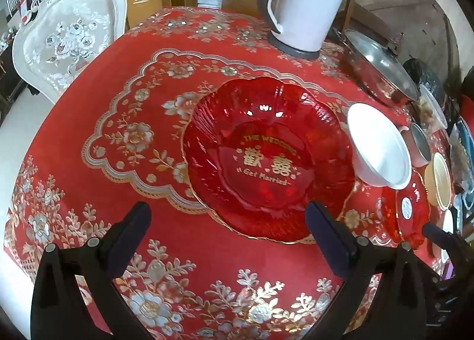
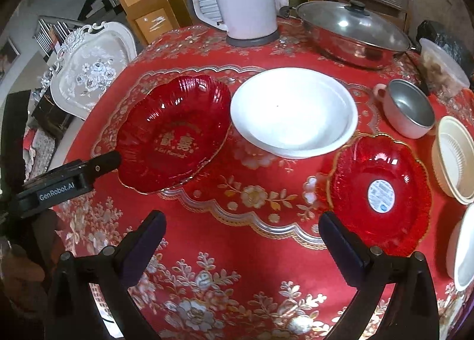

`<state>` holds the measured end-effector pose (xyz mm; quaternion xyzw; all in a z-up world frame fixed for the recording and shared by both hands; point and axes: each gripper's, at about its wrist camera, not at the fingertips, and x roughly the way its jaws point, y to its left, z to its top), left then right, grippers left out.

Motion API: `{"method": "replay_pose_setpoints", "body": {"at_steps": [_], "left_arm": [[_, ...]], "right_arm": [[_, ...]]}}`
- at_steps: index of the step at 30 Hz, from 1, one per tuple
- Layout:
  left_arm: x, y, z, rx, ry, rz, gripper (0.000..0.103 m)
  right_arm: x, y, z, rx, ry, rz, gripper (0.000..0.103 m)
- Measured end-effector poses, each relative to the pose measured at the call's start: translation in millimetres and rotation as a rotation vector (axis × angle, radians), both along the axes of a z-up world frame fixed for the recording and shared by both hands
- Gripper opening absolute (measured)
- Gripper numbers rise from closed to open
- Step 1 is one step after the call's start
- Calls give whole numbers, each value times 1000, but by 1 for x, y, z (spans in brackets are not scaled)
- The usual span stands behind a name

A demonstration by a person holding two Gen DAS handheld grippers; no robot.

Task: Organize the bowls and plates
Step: 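Close the left tool on the rim of the red 'THE WEDDING' plate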

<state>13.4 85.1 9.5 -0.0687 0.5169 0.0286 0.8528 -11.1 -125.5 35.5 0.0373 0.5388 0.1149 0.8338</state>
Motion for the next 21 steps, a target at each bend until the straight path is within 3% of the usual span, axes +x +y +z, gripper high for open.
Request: {"method": "replay_pose_setpoints", "body": {"at_steps": [10, 21], "left_arm": [[11, 9, -7, 37, -4, 0, 103], [37, 27, -18, 53, 9, 4, 103]], "right_arm": [[6, 17, -8, 32, 26, 9, 103], [38, 28, -22, 117, 78, -53, 103]]}}
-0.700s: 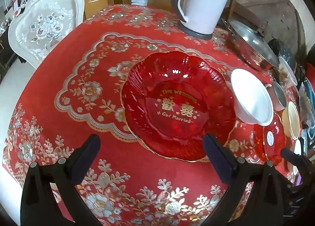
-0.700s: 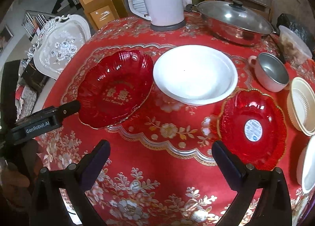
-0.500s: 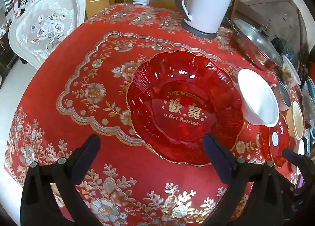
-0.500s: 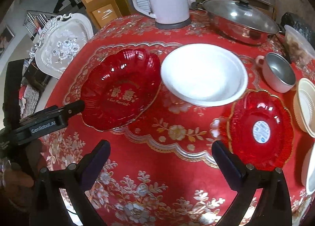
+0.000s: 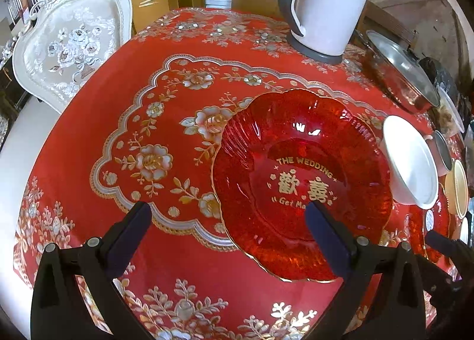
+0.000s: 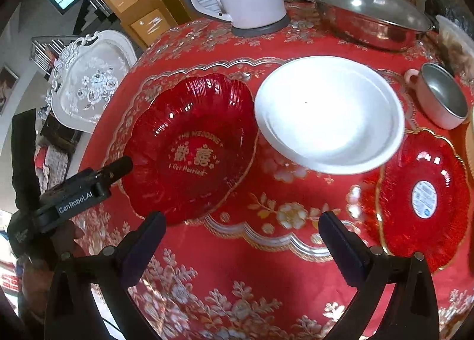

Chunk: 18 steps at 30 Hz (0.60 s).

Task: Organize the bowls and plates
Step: 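Close the left tool on the rim of the red 'THE WEDDING' plate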

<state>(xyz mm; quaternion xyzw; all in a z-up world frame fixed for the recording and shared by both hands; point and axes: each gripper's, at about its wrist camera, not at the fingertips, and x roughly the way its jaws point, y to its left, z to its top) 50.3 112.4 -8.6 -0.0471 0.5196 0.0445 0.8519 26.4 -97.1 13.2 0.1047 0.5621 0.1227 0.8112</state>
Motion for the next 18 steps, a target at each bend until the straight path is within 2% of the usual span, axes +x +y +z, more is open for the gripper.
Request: {"method": "replay_pose_setpoints", "body": {"at_steps": [12, 18], "left_arm": [[33, 3, -16, -29, 39, -27, 103], [54, 2, -27, -36, 68, -38, 103]], "right_arm": [[37, 6, -26, 45, 64, -93, 102], [55, 14, -38, 36, 89, -83, 90]]}}
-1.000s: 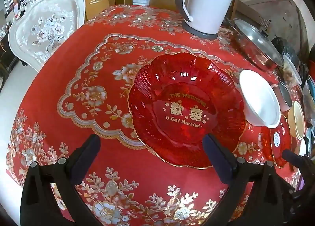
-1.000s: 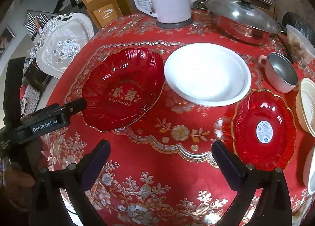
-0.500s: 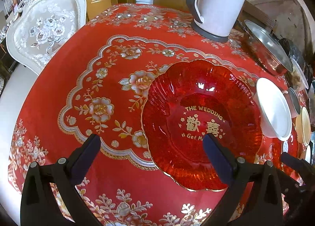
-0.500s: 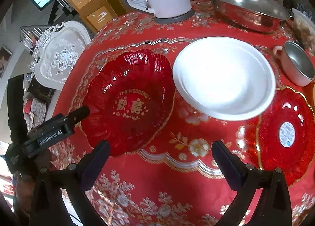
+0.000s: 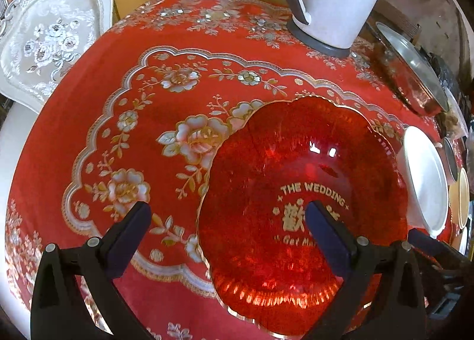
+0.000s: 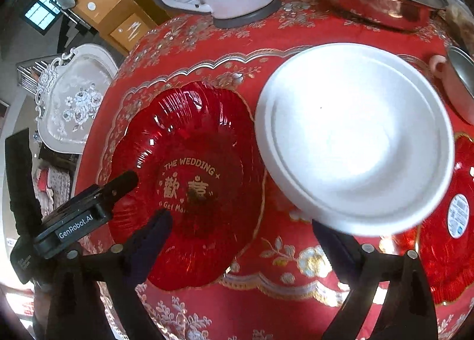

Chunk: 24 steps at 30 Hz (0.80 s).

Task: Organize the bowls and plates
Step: 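Close the left tool on the rim of the red 'THE WEDDING' plate, then lift the red plate, carry it toward the tablecloth edge, release it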

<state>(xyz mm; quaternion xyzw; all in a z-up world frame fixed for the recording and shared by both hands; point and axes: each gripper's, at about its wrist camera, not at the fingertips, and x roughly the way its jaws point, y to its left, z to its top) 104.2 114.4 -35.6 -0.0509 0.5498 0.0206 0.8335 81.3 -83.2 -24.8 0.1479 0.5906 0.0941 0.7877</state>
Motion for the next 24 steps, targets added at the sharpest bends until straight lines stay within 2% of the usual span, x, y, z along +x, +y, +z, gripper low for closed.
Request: {"method": "replay_pose_setpoints", "body": {"at_steps": [2, 3, 4, 5, 6, 8, 11, 14, 20, 24], "left_arm": [[5, -1, -4, 5, 9, -9, 100], [7, -2, -6, 5, 23, -22, 96], [10, -4, -9, 4, 36, -34, 85], [12, -5, -13, -2, 52, -43, 66], [13, -5, -16, -5, 69, -46, 46], [15, -4, -24, 14, 110, -35, 37], [14, 5, -22, -45, 101, -16, 29], [14, 6, -21, -49, 105, -13, 28], [7, 11, -15, -44, 94, 7, 25], [-8, 22, -9, -53, 89, 31, 25]], "right_arm": [[4, 1, -7, 17, 25, 1, 65], [5, 1, -10, 25, 34, 2, 59], [6, 1, -13, 32, 42, 3, 46], [6, 2, -17, 38, 50, 7, 35], [7, 3, -20, 48, 57, 8, 29], [6, 1, -20, 56, 44, 0, 26], [4, 6, -15, -10, 9, 39, 24], [-2, 23, -6, -130, -47, 109, 23], [-10, 35, 10, -217, -111, 158, 22], [-20, 45, 20, -226, -134, 201, 21]]}}
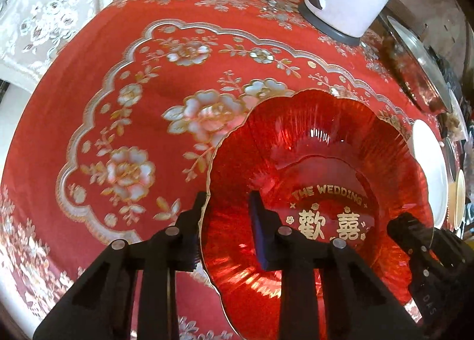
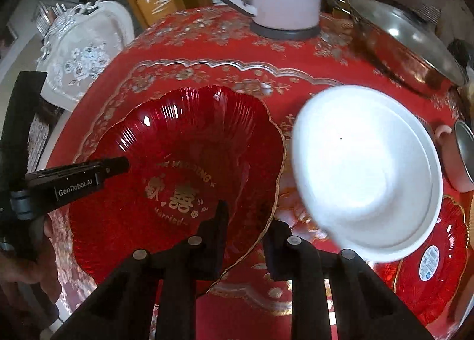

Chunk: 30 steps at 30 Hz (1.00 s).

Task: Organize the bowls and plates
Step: 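Lift the red plate, carry it toward the tablecloth edge, release it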

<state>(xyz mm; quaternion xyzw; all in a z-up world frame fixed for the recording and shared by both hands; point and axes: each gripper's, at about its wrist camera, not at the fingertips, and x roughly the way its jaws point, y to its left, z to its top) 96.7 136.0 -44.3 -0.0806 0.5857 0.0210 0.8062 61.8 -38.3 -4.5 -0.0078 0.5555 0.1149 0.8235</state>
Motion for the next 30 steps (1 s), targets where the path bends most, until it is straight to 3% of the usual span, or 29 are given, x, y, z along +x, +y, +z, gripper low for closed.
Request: {"method": "replay_pose_setpoints", "body": {"at_steps": [9, 18, 24, 26, 27, 28, 30], "left_arm": [[-60, 39, 15, 3, 4, 84, 25], [-112, 69, -2, 38, 39, 181, 25], [-122, 70, -4, 50, -8, 195, 26], [-125, 72, -10, 29, -8, 212, 30], [-127, 73, -13, 22, -9, 219, 32], [-129, 74, -16, 12, -14, 228, 39], [-131, 76, -17, 30, -17, 248, 51]], "right_arm": [[-52, 46, 14, 18, 0, 155, 24], [-89, 80, -14, 3, 81, 279, 28], [-94, 83, -25, 4, 126, 304, 32], [-94, 82, -26, 19, 143, 297, 37], [-95, 80, -25, 24, 140, 292, 44], [-95, 78, -23, 26, 136, 289, 53], [-96, 73, -17, 29, 118, 283, 61]]}}
